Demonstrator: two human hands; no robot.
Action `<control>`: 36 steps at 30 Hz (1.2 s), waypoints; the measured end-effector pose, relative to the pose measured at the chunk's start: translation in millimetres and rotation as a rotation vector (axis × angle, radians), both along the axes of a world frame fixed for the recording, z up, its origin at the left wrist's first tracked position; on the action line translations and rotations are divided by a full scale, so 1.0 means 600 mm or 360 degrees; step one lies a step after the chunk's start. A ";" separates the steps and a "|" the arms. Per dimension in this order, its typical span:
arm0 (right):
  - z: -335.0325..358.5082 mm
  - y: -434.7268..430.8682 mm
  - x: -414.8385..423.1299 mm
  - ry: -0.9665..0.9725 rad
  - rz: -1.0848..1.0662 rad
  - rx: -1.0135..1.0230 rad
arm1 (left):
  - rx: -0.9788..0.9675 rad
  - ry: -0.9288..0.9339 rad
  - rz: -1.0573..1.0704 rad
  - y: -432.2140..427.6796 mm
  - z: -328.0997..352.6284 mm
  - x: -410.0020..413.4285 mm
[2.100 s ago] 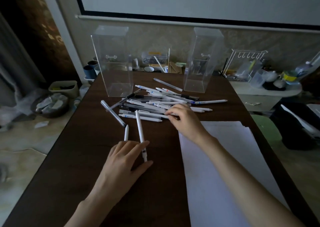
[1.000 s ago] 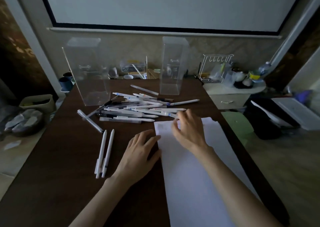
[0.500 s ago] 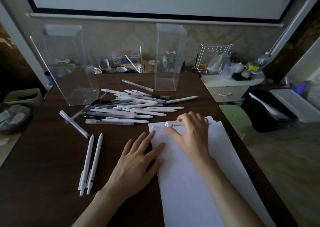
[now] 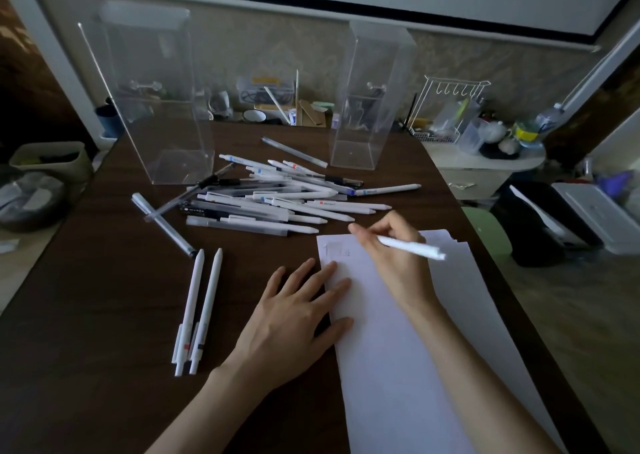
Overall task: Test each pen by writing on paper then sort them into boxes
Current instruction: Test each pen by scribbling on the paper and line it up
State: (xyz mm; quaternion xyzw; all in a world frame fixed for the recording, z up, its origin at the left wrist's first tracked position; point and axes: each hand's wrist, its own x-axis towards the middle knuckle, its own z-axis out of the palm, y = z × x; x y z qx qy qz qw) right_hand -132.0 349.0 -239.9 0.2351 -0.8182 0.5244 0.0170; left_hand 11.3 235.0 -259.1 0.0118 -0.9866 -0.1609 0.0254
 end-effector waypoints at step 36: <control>-0.027 -0.013 -0.022 -0.0083 -0.0014 0.0183 | 0.0040 0.0041 0.0028 -0.001 -0.004 -0.004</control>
